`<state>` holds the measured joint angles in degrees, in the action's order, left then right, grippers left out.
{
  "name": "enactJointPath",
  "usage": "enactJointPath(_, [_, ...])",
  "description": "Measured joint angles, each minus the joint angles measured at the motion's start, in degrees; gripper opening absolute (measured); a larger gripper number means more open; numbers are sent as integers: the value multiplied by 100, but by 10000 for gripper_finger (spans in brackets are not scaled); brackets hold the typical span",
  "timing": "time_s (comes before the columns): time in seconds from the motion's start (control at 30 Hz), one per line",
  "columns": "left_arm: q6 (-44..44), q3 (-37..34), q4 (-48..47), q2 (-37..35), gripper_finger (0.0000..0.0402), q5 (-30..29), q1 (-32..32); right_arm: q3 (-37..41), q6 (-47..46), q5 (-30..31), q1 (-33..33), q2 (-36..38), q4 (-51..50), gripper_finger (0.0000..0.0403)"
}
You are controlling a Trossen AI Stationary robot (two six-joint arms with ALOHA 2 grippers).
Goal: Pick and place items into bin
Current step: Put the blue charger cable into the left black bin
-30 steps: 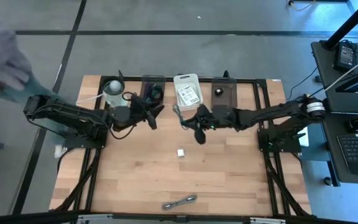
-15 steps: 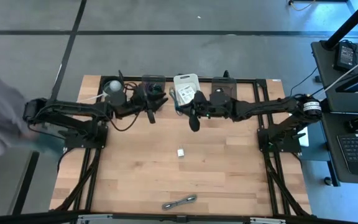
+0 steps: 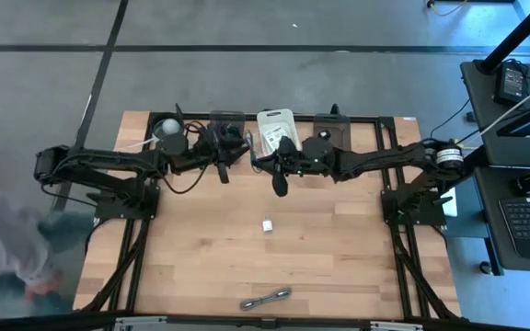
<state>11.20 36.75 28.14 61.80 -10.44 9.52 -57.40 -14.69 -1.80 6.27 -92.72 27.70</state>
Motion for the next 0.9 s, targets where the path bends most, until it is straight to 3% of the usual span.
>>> enactJointPath(0.2, [0,0,-5,0,107,-15,-1,-437,91,-76,-16,-276,-369,11])
enactJointPath(0.6, [4,0,-7,0,107,-21,-1,-491,288,-281,-19,-366,-444,11])
enactJointPath(0.73, [8,0,-7,0,86,187,-3,-491,295,-288,-19,-364,-485,11])
enactJointPath(0.9, [4,0,-3,0,27,304,-5,-491,297,-287,-18,-364,-501,13])
